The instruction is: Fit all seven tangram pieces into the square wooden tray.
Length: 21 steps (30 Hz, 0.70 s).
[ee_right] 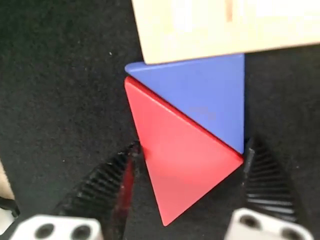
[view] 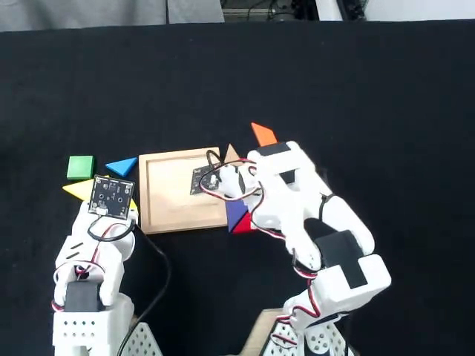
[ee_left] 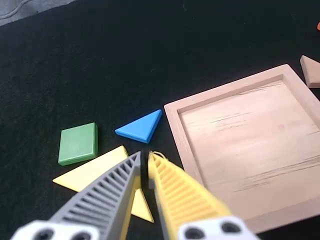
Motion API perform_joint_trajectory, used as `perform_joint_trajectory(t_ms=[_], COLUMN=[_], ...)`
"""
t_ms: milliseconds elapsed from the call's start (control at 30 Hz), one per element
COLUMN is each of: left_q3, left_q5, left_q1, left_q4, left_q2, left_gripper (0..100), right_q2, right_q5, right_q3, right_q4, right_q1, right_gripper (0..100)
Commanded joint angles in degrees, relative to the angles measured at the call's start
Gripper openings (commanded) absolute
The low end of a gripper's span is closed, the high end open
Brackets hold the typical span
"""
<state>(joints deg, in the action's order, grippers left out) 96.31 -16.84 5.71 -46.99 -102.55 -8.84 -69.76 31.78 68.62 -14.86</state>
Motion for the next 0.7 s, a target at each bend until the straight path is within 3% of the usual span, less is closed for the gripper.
perform_joint_trajectory(t_ms=[0,500,667], left_q3=[1.1,1.1,1.1], left_q5=[-0.5,-0.5,-0.5], left_q1=[-0.7,-0.9,-0.9], left_q4=[-0.1,-0.1,-0.1], left_q2=[-0.2,-0.2,-0.2], left_gripper=[4,4,4], right_q2=[0.1,-0.3,-0.3], right_q5=[0.7,10.6,21.4], right_q3=[2.8,-2.4,-4.2], right_q4=[-0.8,-8.4,-14.4], right_q1=[6.7,6.9,6.9], right_gripper=[30.4,30.3,30.3])
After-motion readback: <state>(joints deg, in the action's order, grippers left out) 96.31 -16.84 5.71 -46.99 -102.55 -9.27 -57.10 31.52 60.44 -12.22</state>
